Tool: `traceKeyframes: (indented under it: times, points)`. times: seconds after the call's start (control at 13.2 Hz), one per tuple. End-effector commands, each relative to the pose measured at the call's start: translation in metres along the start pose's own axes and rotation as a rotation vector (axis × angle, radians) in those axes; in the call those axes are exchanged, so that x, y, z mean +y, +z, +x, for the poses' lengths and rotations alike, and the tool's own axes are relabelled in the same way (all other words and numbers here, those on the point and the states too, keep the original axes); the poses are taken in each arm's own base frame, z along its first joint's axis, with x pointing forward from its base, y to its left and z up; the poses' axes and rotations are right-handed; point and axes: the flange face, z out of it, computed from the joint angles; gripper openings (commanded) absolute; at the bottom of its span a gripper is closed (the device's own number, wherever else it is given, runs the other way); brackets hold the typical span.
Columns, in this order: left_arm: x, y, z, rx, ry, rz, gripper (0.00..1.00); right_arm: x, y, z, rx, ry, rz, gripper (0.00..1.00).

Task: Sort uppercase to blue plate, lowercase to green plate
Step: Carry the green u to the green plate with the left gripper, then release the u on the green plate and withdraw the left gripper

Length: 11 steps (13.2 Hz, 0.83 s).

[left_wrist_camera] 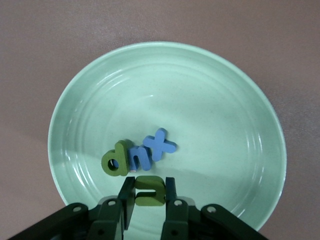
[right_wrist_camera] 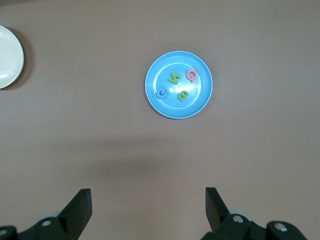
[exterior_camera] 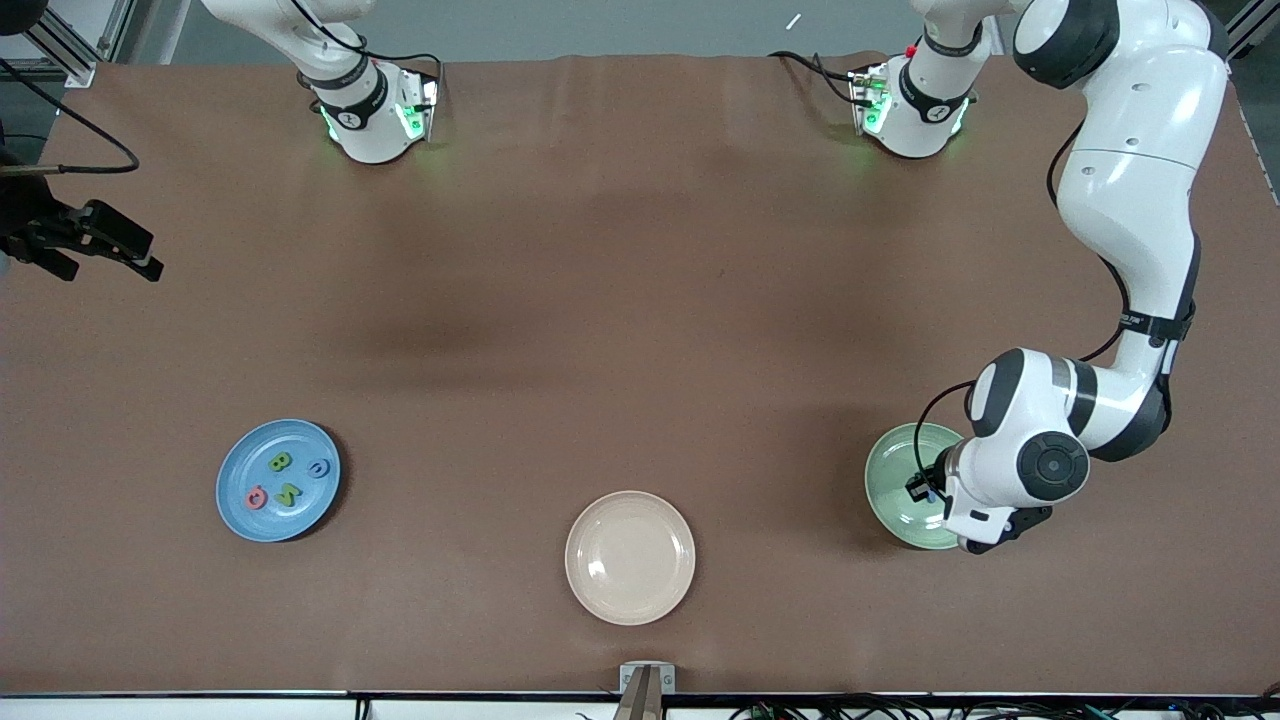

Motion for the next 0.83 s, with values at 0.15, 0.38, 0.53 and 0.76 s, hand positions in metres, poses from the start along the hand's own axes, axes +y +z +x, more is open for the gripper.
traceKeyframes:
  times: [0.15, 0.38, 0.53, 0.76]
  points:
    - [-0.009, -0.016, 0.009, 0.027, 0.094, -0.003, 1.00, 0.012, -0.025, 0.008, 0.039, 0.024, 0.004, 1.00]
    - [-0.020, -0.041, 0.014, 0.059, 0.104, -0.002, 1.00, 0.012, -0.033, 0.009, 0.054, 0.033, 0.010, 1.00]
    - [-0.026, -0.090, 0.010, 0.095, 0.214, -0.001, 1.00, 0.012, -0.032, 0.010, 0.056, 0.028, 0.013, 1.00]
    - [-0.040, -0.149, -0.005, 0.087, 0.260, 0.005, 1.00, 0.005, -0.031, 0.016, 0.055, 0.013, -0.002, 1.00]
